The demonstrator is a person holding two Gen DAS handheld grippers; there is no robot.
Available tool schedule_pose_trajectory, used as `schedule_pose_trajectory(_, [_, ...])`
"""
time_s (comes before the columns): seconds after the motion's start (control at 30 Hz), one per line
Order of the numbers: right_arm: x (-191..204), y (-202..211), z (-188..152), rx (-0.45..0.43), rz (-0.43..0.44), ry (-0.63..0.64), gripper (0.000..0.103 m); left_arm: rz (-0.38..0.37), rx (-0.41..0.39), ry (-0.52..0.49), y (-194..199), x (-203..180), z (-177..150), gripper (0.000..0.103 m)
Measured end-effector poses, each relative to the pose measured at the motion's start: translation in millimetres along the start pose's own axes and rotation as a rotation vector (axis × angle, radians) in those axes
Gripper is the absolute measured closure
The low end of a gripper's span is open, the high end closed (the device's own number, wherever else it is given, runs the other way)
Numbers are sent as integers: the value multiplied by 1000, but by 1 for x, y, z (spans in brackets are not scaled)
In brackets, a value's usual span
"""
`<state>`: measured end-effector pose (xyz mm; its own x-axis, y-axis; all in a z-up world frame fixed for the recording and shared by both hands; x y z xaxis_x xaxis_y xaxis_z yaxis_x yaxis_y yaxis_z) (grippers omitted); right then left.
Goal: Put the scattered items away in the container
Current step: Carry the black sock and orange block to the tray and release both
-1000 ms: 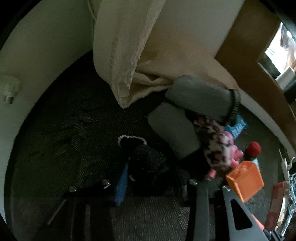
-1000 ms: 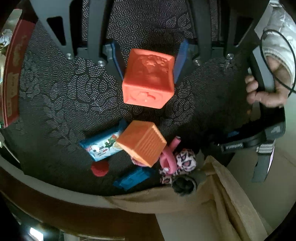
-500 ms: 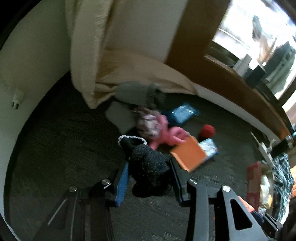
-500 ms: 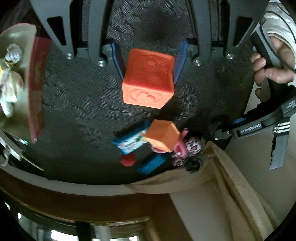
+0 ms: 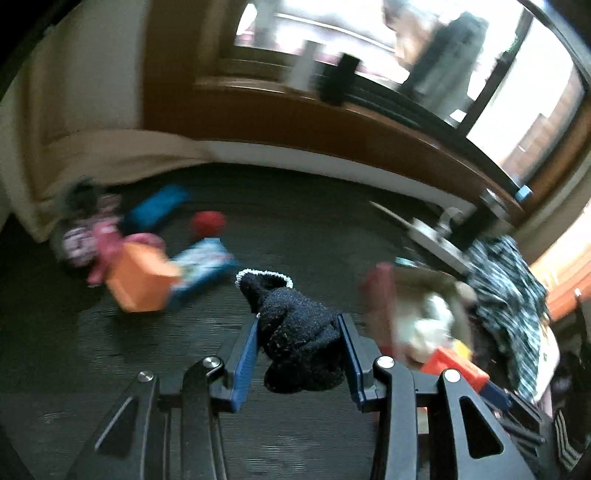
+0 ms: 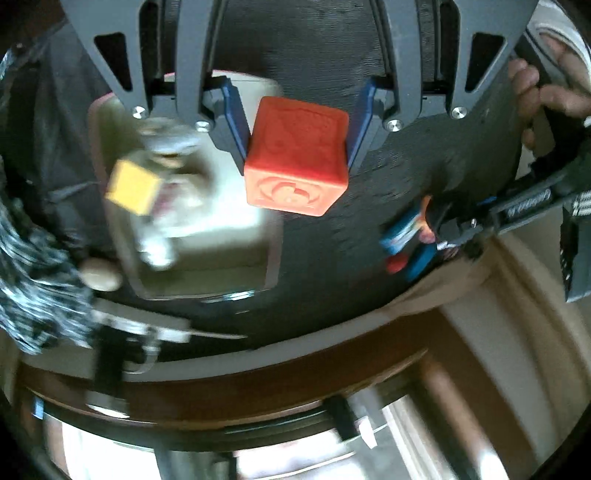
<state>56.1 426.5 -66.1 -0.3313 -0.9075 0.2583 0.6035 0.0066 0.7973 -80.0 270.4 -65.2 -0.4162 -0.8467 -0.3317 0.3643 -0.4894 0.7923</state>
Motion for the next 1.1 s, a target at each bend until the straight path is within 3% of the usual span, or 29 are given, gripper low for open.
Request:
schedule_pose_trajectory(0.23, [-63, 13, 7, -33, -51, -75, 50, -113, 69, -103, -31, -86, -13, 59])
schedule_pose_trajectory(0.3, [-73, 15, 10, -41, -57, -82, 50, -117, 96, -115, -39, -99, -17, 50])
schedule_pose_trajectory(0.4, [-83, 18, 18, -60, -63, -83, 50, -120, 136, -124, -51, -111, -23, 46])
schedule_pose_trajectory(0.43, [-85, 18, 22, -67, -62, -83, 50, -118, 152, -125, -54, -113, -26, 36])
schedule_pose_trajectory(0.47, [-88, 18, 27, -74, -60, -82, 50, -114, 161, -126, -56, -113, -28, 28])
schedule_pose_trajectory(0.5, [-89, 18, 32, -80, -57, -81, 50, -106, 167, -125, -57, -112, -30, 26])
schedule_pose_trajectory(0.8, [-70, -5, 72, -106, -14, -9, 49, 7, 152, -53, -51, -74, -28, 26])
schedule_pose_trajectory(1.1, [-64, -44, 76, -46, -37, -30, 35, 87, 126, 50, -40, -21, -26, 26])
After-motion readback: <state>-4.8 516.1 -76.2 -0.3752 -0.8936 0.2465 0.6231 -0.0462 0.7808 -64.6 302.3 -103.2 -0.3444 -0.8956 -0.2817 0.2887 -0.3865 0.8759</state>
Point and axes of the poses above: each gripper's, at about its wrist camera, not at the fingertips, and y roughly against the way its jaws point, x to its left, z to its top, the point moved 3 cm from there along -y, roughly the way its jaws point, and after that the axes turned 3 degrees about y, right-handed, at the moved point
